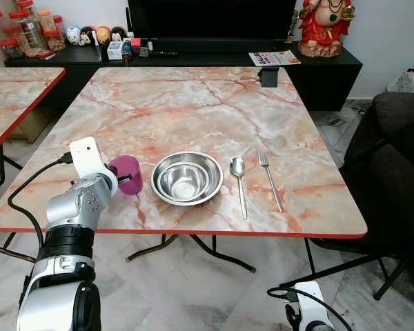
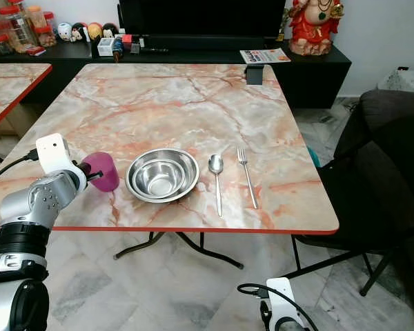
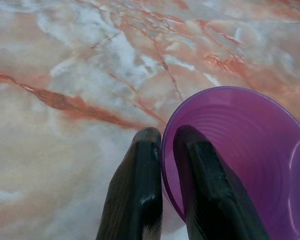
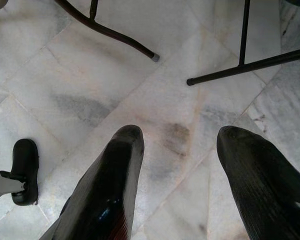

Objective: Setting the table

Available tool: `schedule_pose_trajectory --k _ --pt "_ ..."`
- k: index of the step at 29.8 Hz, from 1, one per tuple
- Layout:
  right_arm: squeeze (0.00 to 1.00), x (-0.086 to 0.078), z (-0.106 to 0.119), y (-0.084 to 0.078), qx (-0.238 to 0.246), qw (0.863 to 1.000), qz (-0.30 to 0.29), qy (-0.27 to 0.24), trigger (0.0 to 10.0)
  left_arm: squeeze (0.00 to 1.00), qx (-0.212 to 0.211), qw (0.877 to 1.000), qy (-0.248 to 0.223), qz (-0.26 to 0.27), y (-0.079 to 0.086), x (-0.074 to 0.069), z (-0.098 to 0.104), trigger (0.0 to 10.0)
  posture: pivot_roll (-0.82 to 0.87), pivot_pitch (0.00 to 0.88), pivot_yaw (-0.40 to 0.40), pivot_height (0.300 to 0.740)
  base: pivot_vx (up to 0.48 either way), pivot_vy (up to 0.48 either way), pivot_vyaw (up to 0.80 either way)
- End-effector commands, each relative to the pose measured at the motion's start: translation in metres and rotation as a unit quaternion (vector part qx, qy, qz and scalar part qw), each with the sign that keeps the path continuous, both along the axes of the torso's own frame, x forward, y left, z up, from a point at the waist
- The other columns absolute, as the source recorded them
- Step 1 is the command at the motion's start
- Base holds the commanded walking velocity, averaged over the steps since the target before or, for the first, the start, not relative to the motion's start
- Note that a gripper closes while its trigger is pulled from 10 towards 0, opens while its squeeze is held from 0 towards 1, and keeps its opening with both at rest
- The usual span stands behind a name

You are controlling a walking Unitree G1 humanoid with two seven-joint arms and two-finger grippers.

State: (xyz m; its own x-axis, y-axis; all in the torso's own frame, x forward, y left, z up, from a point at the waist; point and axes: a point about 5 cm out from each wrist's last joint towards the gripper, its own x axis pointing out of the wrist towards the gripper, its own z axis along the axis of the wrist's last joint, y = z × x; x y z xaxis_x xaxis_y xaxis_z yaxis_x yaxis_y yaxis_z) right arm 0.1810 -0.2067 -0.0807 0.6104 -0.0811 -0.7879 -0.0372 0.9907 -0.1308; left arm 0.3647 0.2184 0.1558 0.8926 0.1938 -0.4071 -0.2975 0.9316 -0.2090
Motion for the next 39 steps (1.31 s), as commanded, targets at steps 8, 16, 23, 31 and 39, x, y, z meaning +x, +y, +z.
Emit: schedule_pose_trajectory --k 8,16,23,31,39 --pt "0.0 0.001 0.001 -0.002 0.0 1.0 -0.011 0.0 10.0 0.0 -0.015 0.998 -0.061 0.018 0.001 0.007 0.023 10.0 -0.06 0.0 0.007 0.732 0.0 0.0 0.0" --pt "0.0 0.002 0.001 -0.002 0.001 1.0 -0.012 -0.002 10.0 0.0 -0.02 0.996 -0.086 0.023 0.004 0.007 0.032 10.0 -0.05 0.0 0.003 0.732 0.0 0.0 0.0" --pt "0.0 0.003 0.002 -0.003 0.002 1.0 -0.017 -0.005 10.0 0.0 0.006 0.967 -0.242 0.079 0.029 -0.004 0.071 10.0 -0.04 0.0 -0.006 0.732 0.0 0.0 0.0" --pt "0.0 0.002 0.001 0.0 0.002 1.0 -0.014 -0.004 10.0 0.0 0.193 0.921 -0.271 0.203 0.089 -0.046 0.077 10.0 -0.02 0.0 -0.006 0.732 0.0 0.0 0.0" --pt "0.0 0.0 -0.001 0.005 0.01 1.0 -0.021 -0.003 10.0 0.0 0.334 0.879 -0.18 0.288 0.145 -0.094 0.042 10.0 0.01 0.0 0.01 0.732 0.0 0.0 0.0"
